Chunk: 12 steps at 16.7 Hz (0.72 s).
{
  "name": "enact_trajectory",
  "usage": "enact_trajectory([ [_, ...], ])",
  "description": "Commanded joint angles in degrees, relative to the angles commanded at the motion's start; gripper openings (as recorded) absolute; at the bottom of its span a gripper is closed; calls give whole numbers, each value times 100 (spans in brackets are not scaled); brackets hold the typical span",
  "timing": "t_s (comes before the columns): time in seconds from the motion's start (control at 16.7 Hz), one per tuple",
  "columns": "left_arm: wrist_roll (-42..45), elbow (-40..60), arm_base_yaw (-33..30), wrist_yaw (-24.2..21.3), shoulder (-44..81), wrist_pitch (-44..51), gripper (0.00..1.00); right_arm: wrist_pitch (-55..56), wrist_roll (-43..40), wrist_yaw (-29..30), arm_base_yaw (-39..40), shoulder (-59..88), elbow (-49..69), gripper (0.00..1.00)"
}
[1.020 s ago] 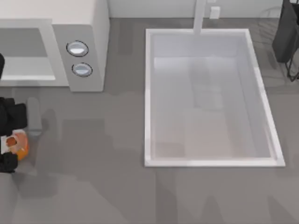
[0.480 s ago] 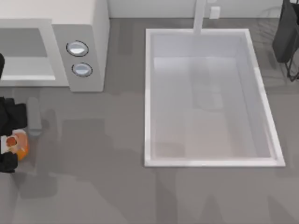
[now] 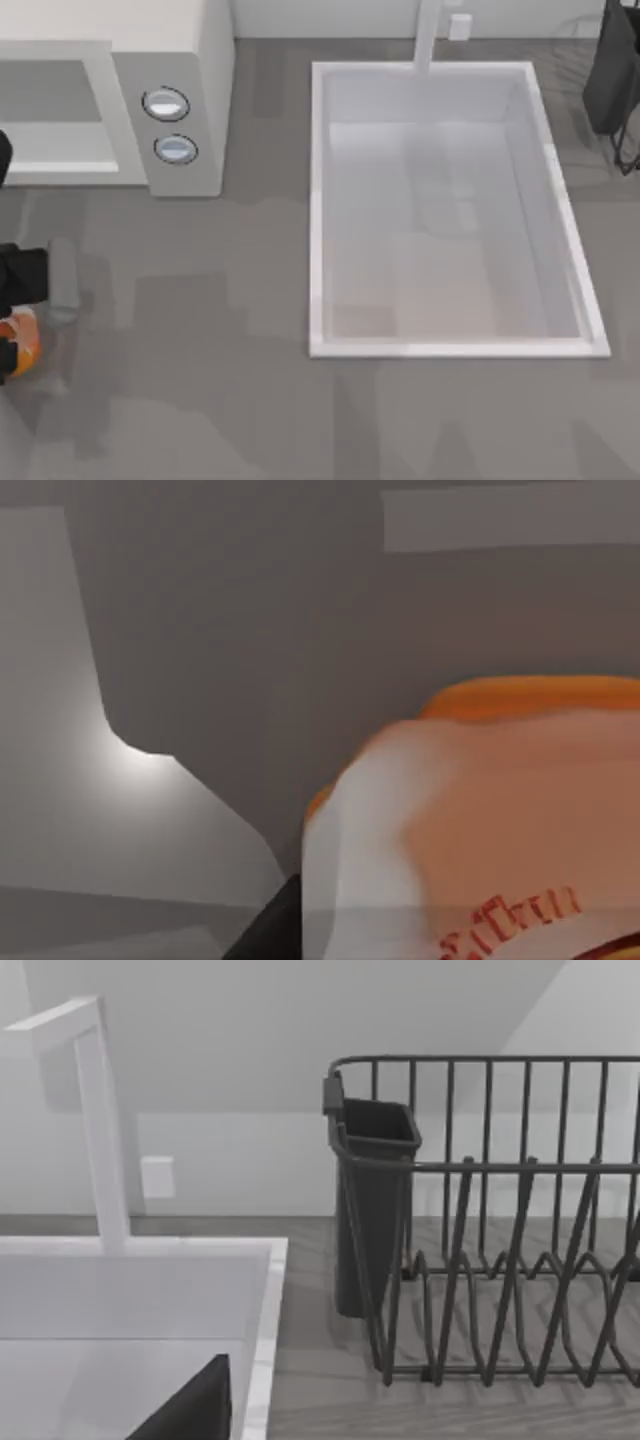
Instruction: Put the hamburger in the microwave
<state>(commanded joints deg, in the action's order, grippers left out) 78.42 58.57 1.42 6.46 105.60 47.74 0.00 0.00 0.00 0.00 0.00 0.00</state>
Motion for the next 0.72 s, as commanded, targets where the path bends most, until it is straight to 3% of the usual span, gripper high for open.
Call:
enact_trajectory([
  [0.3, 159, -245, -157, 365, -449, 499, 0, 0, 0, 0, 0, 0, 0, 100],
  [0.72, -74, 1248, 129, -382, -460, 1495, 0, 0, 0, 0, 0, 0, 0, 100],
])
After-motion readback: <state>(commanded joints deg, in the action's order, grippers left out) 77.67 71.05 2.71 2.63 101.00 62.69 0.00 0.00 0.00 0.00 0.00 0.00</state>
